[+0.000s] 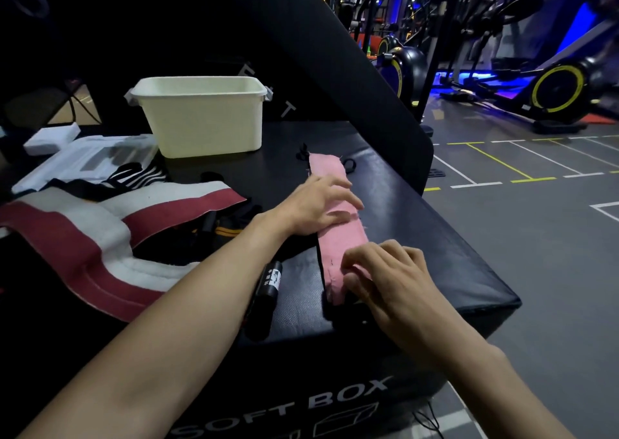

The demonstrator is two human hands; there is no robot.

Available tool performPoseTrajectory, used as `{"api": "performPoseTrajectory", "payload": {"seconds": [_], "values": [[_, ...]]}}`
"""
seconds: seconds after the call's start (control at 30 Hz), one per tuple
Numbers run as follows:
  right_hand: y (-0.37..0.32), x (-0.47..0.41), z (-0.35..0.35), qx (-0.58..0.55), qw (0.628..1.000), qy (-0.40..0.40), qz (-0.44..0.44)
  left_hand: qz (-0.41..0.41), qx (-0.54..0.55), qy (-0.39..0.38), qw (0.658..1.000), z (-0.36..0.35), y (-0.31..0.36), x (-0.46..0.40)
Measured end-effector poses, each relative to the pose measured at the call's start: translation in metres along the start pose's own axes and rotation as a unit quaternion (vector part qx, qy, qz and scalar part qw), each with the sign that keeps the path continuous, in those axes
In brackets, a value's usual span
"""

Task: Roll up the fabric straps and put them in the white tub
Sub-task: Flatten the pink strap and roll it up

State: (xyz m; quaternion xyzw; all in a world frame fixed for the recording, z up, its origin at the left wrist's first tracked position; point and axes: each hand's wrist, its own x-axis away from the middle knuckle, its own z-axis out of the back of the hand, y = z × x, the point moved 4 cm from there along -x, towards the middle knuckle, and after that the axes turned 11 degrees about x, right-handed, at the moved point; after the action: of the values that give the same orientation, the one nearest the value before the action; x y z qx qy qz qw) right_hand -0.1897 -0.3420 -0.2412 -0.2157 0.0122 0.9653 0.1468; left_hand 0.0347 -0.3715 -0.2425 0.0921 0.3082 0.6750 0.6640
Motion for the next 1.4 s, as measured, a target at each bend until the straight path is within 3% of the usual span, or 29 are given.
{"api": "performPoseTrajectory", "payload": {"seconds": [0.2,0.37,0.53,0.67,0.87,1.07,1.23,1.4], "values": [[-0.008,-0.004,0.002,0.076,0.99,0.116,0.003,-0.018,0.007,-0.045,0.999,-0.012,0.001,-0.002],[-0.014,0.002,0.012,0.099,0.981,0.162,0.032,0.0,-0.003,-0.045,0.999,-0.014,0.001,-0.005],[-0.006,0.005,0.005,0.063,0.996,0.063,0.019,0.001,0.016,-0.023,1.0,-0.011,0.004,-0.001],[-0.001,-0.004,-0.002,0.058,0.997,0.042,0.001,-0.002,0.014,-0.014,1.0,-0.011,0.007,0.001],[0.005,-0.011,0.008,0.041,0.997,-0.016,0.064,0.027,0.022,-0.017,0.999,-0.007,0.005,0.003],[0.013,-0.009,0.019,-0.031,0.993,-0.091,0.063,0.035,0.046,-0.018,0.998,-0.009,0.002,0.004],[0.012,-0.012,0.019,-0.058,0.992,-0.099,0.054,0.036,0.039,-0.004,0.999,-0.009,0.001,0.004],[0.006,-0.013,0.016,0.001,0.994,-0.102,0.033,0.05,0.044,0.01,0.998,-0.007,0.002,0.006]]}}
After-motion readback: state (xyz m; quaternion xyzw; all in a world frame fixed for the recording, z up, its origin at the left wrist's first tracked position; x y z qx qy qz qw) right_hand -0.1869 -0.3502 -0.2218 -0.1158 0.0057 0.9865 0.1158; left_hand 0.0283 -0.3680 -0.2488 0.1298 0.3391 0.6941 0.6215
